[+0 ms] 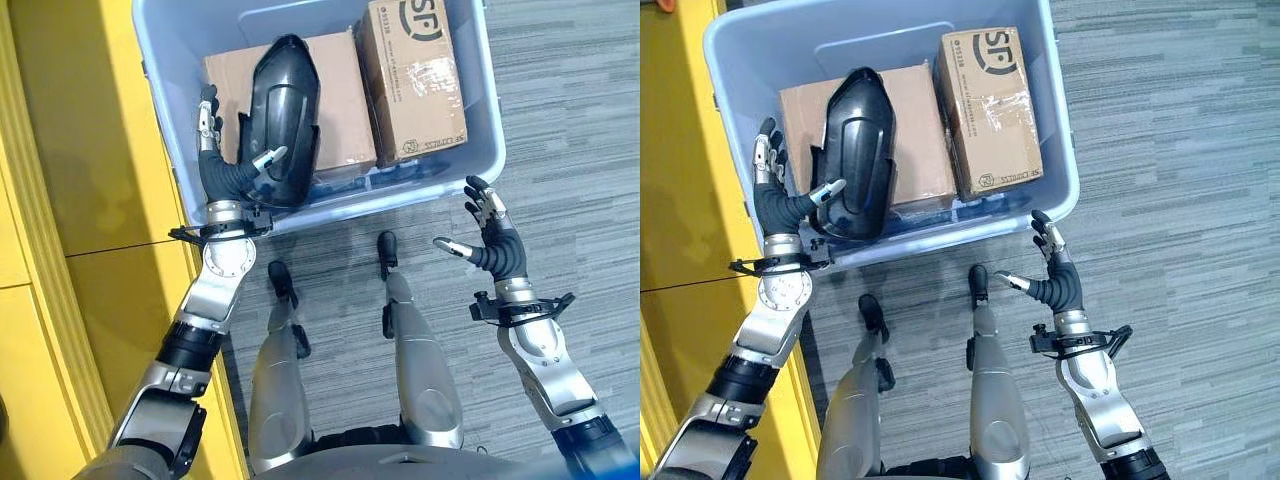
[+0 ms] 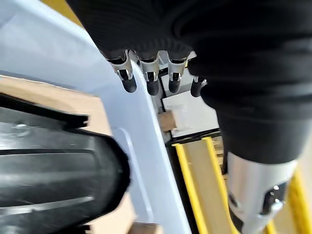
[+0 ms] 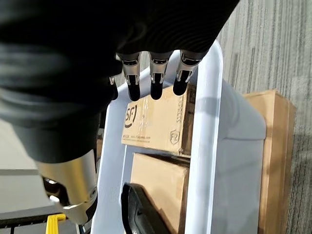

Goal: Move parts from the plastic box to the shelf.

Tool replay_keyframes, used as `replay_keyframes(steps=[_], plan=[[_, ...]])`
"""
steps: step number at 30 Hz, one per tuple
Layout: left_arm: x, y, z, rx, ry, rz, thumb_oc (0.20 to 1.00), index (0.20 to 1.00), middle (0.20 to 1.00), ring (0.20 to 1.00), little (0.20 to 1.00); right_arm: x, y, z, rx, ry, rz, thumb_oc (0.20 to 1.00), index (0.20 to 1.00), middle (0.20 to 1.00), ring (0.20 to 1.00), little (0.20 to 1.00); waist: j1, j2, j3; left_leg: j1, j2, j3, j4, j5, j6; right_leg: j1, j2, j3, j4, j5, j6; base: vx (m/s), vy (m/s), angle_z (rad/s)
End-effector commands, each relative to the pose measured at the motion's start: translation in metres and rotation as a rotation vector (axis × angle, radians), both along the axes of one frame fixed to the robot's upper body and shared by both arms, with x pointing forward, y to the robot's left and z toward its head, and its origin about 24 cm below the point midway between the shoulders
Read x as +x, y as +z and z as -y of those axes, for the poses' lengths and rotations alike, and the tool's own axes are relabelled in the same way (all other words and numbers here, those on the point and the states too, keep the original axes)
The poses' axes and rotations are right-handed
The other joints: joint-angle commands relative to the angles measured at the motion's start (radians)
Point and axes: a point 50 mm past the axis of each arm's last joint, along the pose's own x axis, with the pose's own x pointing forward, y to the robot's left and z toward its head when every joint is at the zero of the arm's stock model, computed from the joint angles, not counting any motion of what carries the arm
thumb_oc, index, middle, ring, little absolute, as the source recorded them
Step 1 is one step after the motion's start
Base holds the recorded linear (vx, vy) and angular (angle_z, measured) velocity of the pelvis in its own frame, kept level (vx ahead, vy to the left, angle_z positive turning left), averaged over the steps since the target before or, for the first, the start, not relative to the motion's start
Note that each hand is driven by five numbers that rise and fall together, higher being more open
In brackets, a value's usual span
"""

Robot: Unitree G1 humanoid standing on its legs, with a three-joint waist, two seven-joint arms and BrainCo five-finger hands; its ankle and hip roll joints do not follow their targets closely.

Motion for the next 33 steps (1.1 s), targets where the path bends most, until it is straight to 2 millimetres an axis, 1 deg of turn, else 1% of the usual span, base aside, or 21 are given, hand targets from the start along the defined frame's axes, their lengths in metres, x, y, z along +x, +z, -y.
replay_keyframes(steps=[1, 2, 3, 4, 6, 7, 8, 10, 11, 12, 13, 18, 22, 27, 29, 30, 33], plan=[[0.0, 0.016, -0.026, 0.094, 0.142, 0.062, 1.0, 1.0, 1.0, 1.0, 1.0, -0.009, 0.012, 0.003, 0.025, 0.011, 0.081, 1.0, 1.0, 1.0, 1.0, 1.0, -0.014, -0.04, -0.036, -0.029, 0.043, -0.066, 0.115, -0.047, -0.032, -0.002, -0.057, -0.004, 0.126, -0.096, 0.061, 0.0, 0.0, 0.0], [0.006, 0.018, -0.031, 0.121, 0.18, 0.048, 1.0, 1.0, 1.0, 1.0, 1.0, -0.009, 0.013, 0.002, 0.03, 0.022, 0.084, 1.0, 1.0, 1.0, 1.0, 1.0, -0.019, -0.044, -0.031, -0.038, 0.043, -0.067, 0.12, -0.047, -0.032, -0.01, -0.055, -0.002, 0.129, -0.095, 0.061, 0.0, 0.0, 0.0], [0.006, 0.018, -0.031, 0.121, 0.18, 0.048, 1.0, 1.0, 1.0, 1.0, 1.0, -0.009, 0.013, 0.002, 0.03, 0.022, 0.085, 1.0, 1.0, 1.0, 1.0, 1.0, -0.019, -0.044, -0.03, -0.039, 0.043, -0.067, 0.121, -0.047, -0.032, -0.011, -0.055, -0.003, 0.129, -0.095, 0.061, 0.0, 0.0, 0.0], [0.011, 0.019, -0.035, 0.113, 0.212, 0.04, 1.0, 1.0, 1.0, 1.0, 1.0, -0.01, 0.012, 0.001, 0.039, 0.026, 0.082, 1.0, 1.0, 1.0, 1.0, 1.0, -0.024, -0.048, -0.027, -0.045, 0.045, -0.066, 0.122, -0.045, -0.033, -0.016, -0.052, -0.003, 0.13, -0.094, 0.062, 0.0, 0.0, 0.0], [0.012, 0.02, -0.039, 0.116, 0.234, 0.04, 1.0, 1.0, 1.0, 1.0, 1.0, -0.01, 0.011, 0.001, 0.039, 0.029, 0.081, 1.0, 1.0, 1.0, 1.0, 1.0, -0.026, -0.05, -0.024, -0.048, 0.045, -0.064, 0.123, -0.044, -0.033, -0.019, -0.052, -0.002, 0.13, -0.094, 0.062, 0.05, 0.009, 0.0], [0.014, 0.02, -0.045, 0.117, 0.271, 0.034, 1.0, 1.0, 1.0, 1.0, 1.0, -0.011, 0.011, 0.001, 0.042, 0.032, 0.081, 1.0, 1.0, 1.0, 1.0, 1.0, -0.028, -0.05, -0.026, -0.04, 0.048, -0.071, 0.122, -0.069, -0.039, -0.012, -0.048, -0.003, 0.132, -0.115, 0.067, 0.0, 0.0, 0.0], [0.015, 0.021, -0.045, 0.117, 0.272, 0.036, 1.0, 1.0, 1.0, 1.0, 1.0, -0.011, 0.011, 0.001, 0.042, 0.032, 0.083, 1.0, 1.0, 1.0, 1.0, 1.0, -0.029, -0.054, -0.022, -0.054, 0.046, -0.066, 0.123, -0.044, -0.033, -0.025, -0.049, -0.002, 0.131, -0.093, 0.062, 0.0, 0.0, 0.0], [0.016, 0.019, -0.052, 0.122, 0.305, 0.019, 1.0, 1.0, 1.0, 1.0, 1.0, -0.011, 0.011, 0.001, 0.045, 0.034, 0.083, 1.0, 1.0, 1.0, 1.0, 1.0, -0.032, -0.058, -0.019, -0.06, 0.047, -0.067, 0.128, -0.045, -0.033, -0.031, -0.048, -0.001, 0.134, -0.095, 0.061, 0.02, 0.0, -0.02], [0.017, 0.019, -0.054, 0.124, 0.317, 0.016, 1.0, 1.0, 1.0, 1.0, 1.0, -0.012, 0.01, 0.0, 0.047, 0.037, 0.08, 1.0, 1.0, 1.0, 1.0, 1.0, -0.031, -0.055, -0.022, -0.05, 0.05, -0.073, 0.128, -0.072, -0.039, -0.02, -0.046, -0.003, 0.137, -0.118, 0.066, 0.1, 0.01, -0.02], [0.016, 0.02, -0.059, 0.116, 0.341, 0.02, 1.0, 1.0, 1.0, 1.0, 1.0, -0.012, 0.011, 0.0, 0.043, 0.039, 0.085, 1.0, 1.0, 1.0, 1.0, 1.0, -0.032, -0.057, -0.019, -0.054, 0.05, -0.074, 0.131, -0.073, -0.039, -0.023, -0.045, -0.004, 0.14, -0.119, 0.066, 0.1, 0.011, -0.02], [0.016, 0.02, -0.059, 0.116, 0.341, 0.02, 1.0, 1.0, 1.0, 1.0, 1.0, -0.012, 0.011, 0.0, 0.043, 0.039, 0.085, 1.0, 1.0, 1.0, 1.0, 1.0, -0.032, -0.057, -0.019, -0.055, 0.05, -0.074, 0.132, -0.073, -0.039, -0.023, -0.045, -0.004, 0.14, -0.119, 0.066, 0.0, 0.0, 0.0], [0.015, 0.024, -0.073, 0.079, 0.411, 0.033, 1.0, 1.0, 1.0, 1.0, 1.0, -0.012, 0.011, 0.0, 0.041, 0.041, 0.09, 1.0, 1.0, 1.0, 1.0, 1.0, -0.032, -0.063, -0.017, -0.067, 0.05, -0.077, 0.135, -0.075, -0.039, -0.034, -0.042, -0.005, 0.142, -0.12, 0.067, 0.0, 0.0, 0.0], [0.015, 0.024, -0.078, 0.072, 0.431, 0.029, 1.0, 1.0, 1.0, 1.0, 1.0, -0.013, 0.011, -0.001, 0.038, 0.046, 0.087, 1.0, 1.0, 1.0, 1.0, 1.0, -0.032, -0.065, -0.015, -0.075, 0.051, -0.079, 0.137, -0.076, -0.039, -0.039, -0.043, -0.007, 0.143, -0.12, 0.067, 0.0, 0.0, 0.0], [0.017, 0.023, -0.078, 0.09, 0.437, 0.013, 1.0, 1.0, 1.0, 1.0, 1.0, -0.013, 0.011, -0.001, 0.033, 0.05, 0.086, 1.0, 1.0, 1.0, 1.0, 1.0, -0.032, -0.069, -0.014, -0.084, 0.05, -0.082, 0.14, -0.077, -0.037, -0.043, -0.042, -0.008, 0.145, -0.12, 0.067, 0.0, 0.0, 0.0], [0.023, 0.018, -0.078, 0.124, 0.43, -0.039, 1.0, 1.0, 1.0, 1.0, 1.0, -0.013, 0.012, -0.002, 0.029, 0.058, 0.09, 1.0, 1.0, 1.0, 1.0, 1.0, -0.035, -0.069, -0.011, -0.09, 0.049, -0.082, 0.139, -0.076, -0.036, -0.054, -0.04, -0.007, 0.148, -0.12, 0.067, 0.0, 0.0, 0.0], [0.023, 0.018, -0.078, 0.124, 0.43, -0.039, 1.0, 1.0, 1.0, 1.0, 1.0, -0.013, 0.012, -0.002, 0.029, 0.058, 0.09, 1.0, 1.0, 1.0, 1.0, 1.0, -0.035, -0.069, -0.011, -0.09, 0.049, -0.082, 0.139, -0.076, -0.036, -0.054, -0.04, -0.007, 0.148, -0.12, 0.067, 0.0, 0.0, 0.0], [0.031, 0.018, -0.074, 0.155, 0.407, -0.074, 1.0, 1.0, 1.0, 1.0, 1.0, -0.014, 0.013, -0.003, 0.017, 0.065, 0.096, 1.0, 1.0, 1.0, 1.0, 1.0, -0.042, -0.069, -0.007, -0.097, 0.048, -0.08, 0.144, -0.076, -0.035, -0.065, -0.038, -0.003, 0.152, -0.118, 0.068, 0.0, 0.0, 0.0]])
